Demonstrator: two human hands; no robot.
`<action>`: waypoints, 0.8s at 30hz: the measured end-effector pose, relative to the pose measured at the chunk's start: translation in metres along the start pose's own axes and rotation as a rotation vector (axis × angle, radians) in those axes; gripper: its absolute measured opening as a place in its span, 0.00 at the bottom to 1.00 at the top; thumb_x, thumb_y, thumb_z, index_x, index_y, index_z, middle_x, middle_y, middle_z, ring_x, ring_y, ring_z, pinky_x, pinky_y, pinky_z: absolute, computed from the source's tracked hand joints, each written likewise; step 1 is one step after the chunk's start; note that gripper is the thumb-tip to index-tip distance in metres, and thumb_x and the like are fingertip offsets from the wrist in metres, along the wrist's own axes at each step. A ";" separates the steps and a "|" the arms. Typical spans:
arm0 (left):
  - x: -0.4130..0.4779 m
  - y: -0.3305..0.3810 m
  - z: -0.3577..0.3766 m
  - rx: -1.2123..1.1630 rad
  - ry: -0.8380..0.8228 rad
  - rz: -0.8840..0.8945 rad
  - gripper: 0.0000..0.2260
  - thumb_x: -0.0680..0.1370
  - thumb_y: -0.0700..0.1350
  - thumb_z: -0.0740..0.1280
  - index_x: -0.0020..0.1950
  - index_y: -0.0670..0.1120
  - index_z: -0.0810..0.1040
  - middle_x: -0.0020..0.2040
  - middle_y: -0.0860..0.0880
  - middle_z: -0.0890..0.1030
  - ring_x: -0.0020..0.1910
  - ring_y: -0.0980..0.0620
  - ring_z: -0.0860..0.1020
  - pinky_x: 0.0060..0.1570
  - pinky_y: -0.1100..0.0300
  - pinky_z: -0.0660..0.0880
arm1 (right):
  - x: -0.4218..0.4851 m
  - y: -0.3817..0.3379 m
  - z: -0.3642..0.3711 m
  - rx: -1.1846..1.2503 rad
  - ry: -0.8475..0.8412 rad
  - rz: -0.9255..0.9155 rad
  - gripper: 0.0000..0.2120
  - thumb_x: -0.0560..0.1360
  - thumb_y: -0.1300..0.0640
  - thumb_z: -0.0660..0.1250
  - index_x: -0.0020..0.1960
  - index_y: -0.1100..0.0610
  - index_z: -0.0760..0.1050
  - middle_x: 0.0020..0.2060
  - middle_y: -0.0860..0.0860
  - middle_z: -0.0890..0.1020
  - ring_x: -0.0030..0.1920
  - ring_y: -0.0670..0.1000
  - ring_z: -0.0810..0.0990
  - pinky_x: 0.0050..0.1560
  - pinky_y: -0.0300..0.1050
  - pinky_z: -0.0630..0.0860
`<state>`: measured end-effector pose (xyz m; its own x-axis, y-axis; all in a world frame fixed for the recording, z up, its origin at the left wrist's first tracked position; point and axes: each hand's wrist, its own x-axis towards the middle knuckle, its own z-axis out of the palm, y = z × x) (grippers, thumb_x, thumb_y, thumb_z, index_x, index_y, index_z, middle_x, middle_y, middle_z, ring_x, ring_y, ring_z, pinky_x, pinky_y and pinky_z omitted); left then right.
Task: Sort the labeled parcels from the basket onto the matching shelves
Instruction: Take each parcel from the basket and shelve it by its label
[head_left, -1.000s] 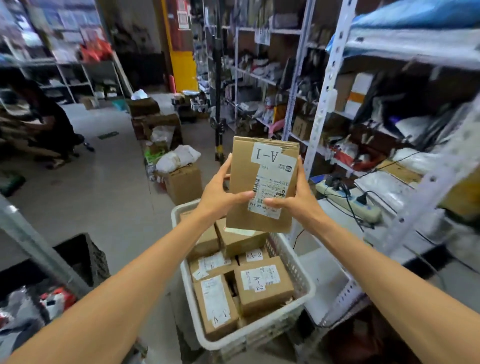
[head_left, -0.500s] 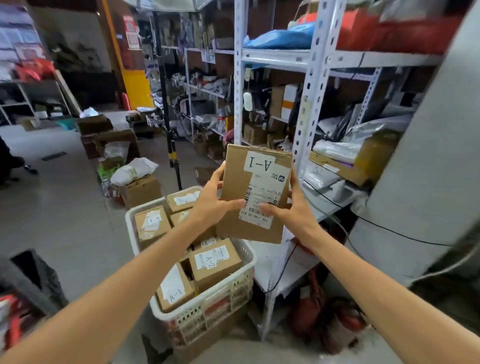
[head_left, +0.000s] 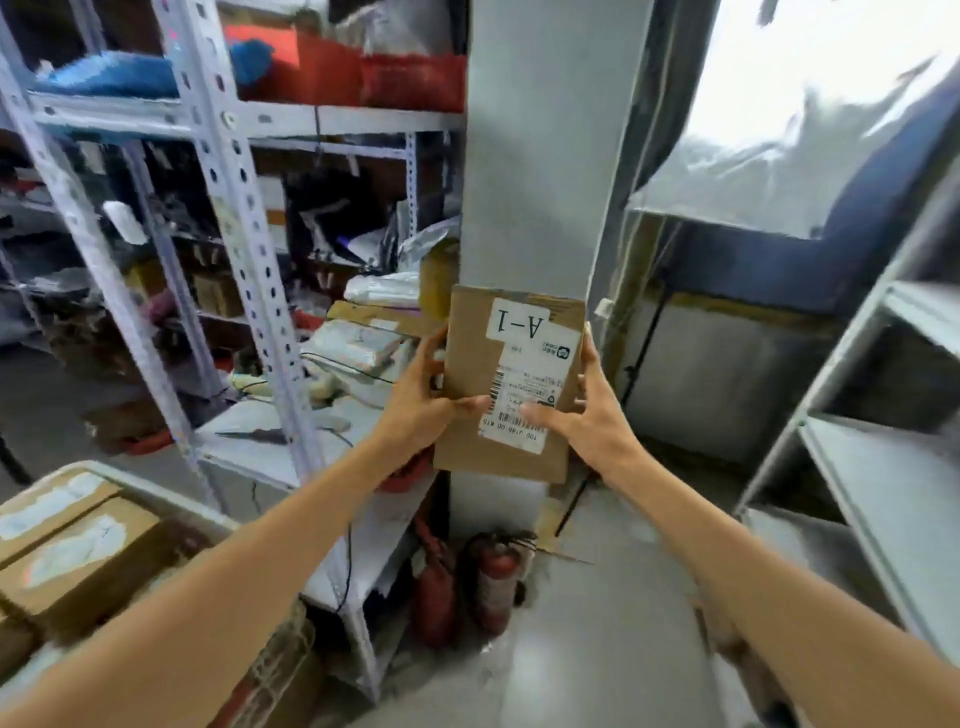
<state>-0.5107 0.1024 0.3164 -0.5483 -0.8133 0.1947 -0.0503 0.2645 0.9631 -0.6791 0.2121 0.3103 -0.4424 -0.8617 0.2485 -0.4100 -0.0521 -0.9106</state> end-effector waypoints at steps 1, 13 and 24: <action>0.009 0.007 0.021 -0.018 -0.066 0.023 0.40 0.69 0.36 0.75 0.73 0.56 0.59 0.55 0.51 0.74 0.54 0.51 0.76 0.42 0.65 0.77 | -0.005 0.002 -0.021 -0.014 0.057 0.024 0.56 0.66 0.57 0.78 0.76 0.38 0.41 0.63 0.46 0.77 0.65 0.52 0.74 0.64 0.64 0.71; -0.010 0.084 0.285 -0.244 -0.878 0.214 0.42 0.69 0.38 0.75 0.74 0.63 0.57 0.56 0.51 0.74 0.51 0.50 0.79 0.42 0.57 0.80 | -0.177 -0.004 -0.222 -0.262 0.789 0.279 0.53 0.66 0.58 0.78 0.76 0.39 0.46 0.65 0.43 0.72 0.62 0.48 0.73 0.60 0.51 0.77; -0.189 0.123 0.398 -0.475 -1.502 0.195 0.40 0.68 0.32 0.75 0.70 0.61 0.61 0.53 0.52 0.75 0.45 0.54 0.80 0.33 0.64 0.79 | -0.396 -0.054 -0.214 -0.438 1.410 0.510 0.53 0.65 0.62 0.78 0.77 0.42 0.49 0.56 0.35 0.75 0.49 0.31 0.74 0.54 0.33 0.73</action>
<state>-0.7450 0.4949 0.3242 -0.8199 0.5193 0.2411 0.2132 -0.1140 0.9703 -0.6522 0.6644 0.3317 -0.8615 0.4229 0.2812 -0.0702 0.4492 -0.8907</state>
